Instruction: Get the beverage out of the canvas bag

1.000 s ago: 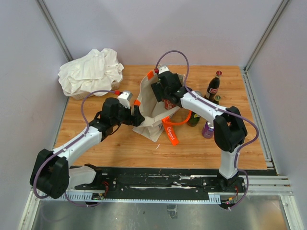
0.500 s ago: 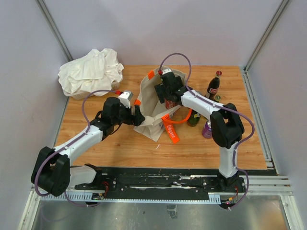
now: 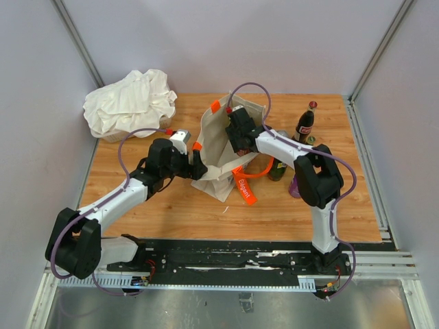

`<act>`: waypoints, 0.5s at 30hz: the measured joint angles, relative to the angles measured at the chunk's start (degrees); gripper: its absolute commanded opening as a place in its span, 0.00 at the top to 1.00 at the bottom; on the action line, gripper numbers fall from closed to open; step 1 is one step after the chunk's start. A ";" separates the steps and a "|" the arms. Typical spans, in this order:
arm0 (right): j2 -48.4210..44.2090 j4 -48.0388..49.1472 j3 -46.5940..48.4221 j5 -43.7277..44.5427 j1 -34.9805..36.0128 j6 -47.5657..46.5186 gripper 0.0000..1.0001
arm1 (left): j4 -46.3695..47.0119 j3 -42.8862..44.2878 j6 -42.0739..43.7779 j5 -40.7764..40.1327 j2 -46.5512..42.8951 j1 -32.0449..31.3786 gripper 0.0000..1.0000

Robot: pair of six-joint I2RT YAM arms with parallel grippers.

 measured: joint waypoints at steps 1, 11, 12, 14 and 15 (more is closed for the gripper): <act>0.00 0.00 0.02 -0.04 -0.07 -0.04 0.89 | 0.02 0.00 0.00 -0.09 0.02 0.00 0.16; -1.09 -1.25 0.09 -1.97 -0.24 -0.31 0.99 | 0.04 0.00 -0.85 -1.86 0.22 0.00 0.26; -1.77 -1.62 -0.09 -2.43 -0.24 -0.52 0.99 | 0.09 0.02 -1.01 -2.12 0.33 0.00 0.27; -3.85 -2.43 -0.39 -3.23 -0.11 -1.27 0.99 | 0.13 0.11 -1.25 -2.47 0.57 0.00 0.29; -5.44 -2.64 -0.55 -3.69 0.22 -1.68 0.99 | 0.24 0.13 -1.33 -2.71 0.72 0.00 0.30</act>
